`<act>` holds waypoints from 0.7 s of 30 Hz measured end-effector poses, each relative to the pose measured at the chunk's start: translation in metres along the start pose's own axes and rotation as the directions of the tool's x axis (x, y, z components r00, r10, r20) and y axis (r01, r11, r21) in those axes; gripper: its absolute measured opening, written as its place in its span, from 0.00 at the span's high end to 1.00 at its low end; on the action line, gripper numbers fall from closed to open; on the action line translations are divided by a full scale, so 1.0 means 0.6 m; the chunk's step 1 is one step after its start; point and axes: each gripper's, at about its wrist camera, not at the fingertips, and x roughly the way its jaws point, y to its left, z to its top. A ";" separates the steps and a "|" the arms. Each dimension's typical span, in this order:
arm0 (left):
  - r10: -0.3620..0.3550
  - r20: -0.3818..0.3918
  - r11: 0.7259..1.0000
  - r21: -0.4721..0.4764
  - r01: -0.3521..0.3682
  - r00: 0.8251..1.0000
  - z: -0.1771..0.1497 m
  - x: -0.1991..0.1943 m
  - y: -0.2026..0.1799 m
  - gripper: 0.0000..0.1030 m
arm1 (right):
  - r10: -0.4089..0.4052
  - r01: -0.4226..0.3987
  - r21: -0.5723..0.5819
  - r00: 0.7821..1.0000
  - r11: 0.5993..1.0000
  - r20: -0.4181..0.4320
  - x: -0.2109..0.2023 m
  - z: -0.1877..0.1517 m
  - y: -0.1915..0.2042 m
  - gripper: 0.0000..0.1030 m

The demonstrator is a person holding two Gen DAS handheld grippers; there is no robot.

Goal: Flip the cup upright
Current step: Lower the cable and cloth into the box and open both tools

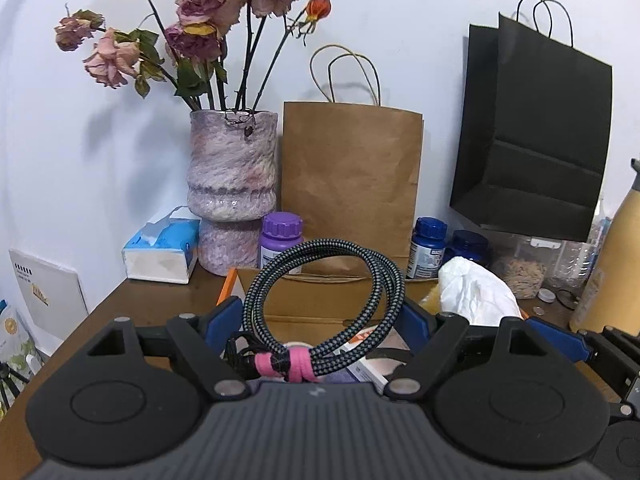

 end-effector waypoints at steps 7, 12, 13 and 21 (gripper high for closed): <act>0.006 -0.011 1.000 0.031 -0.006 1.000 0.004 0.038 0.003 0.20 | -0.008 0.007 -0.033 1.000 0.999 -0.011 0.040 0.006 -0.002 0.45; -0.003 -0.038 0.999 0.034 0.005 0.999 0.000 0.054 0.004 0.17 | -0.028 0.027 -0.047 0.999 0.999 -0.016 0.051 0.004 -0.003 0.33; -0.002 -0.041 1.000 0.031 0.004 0.999 -0.001 0.055 0.004 0.15 | -0.035 0.034 -0.046 0.999 0.998 -0.016 0.051 0.005 -0.003 0.30; 0.003 -0.033 1.000 -0.012 -0.003 0.999 0.000 0.049 0.014 0.00 | -0.076 0.076 0.020 0.997 0.997 -0.002 0.044 0.010 -0.026 0.00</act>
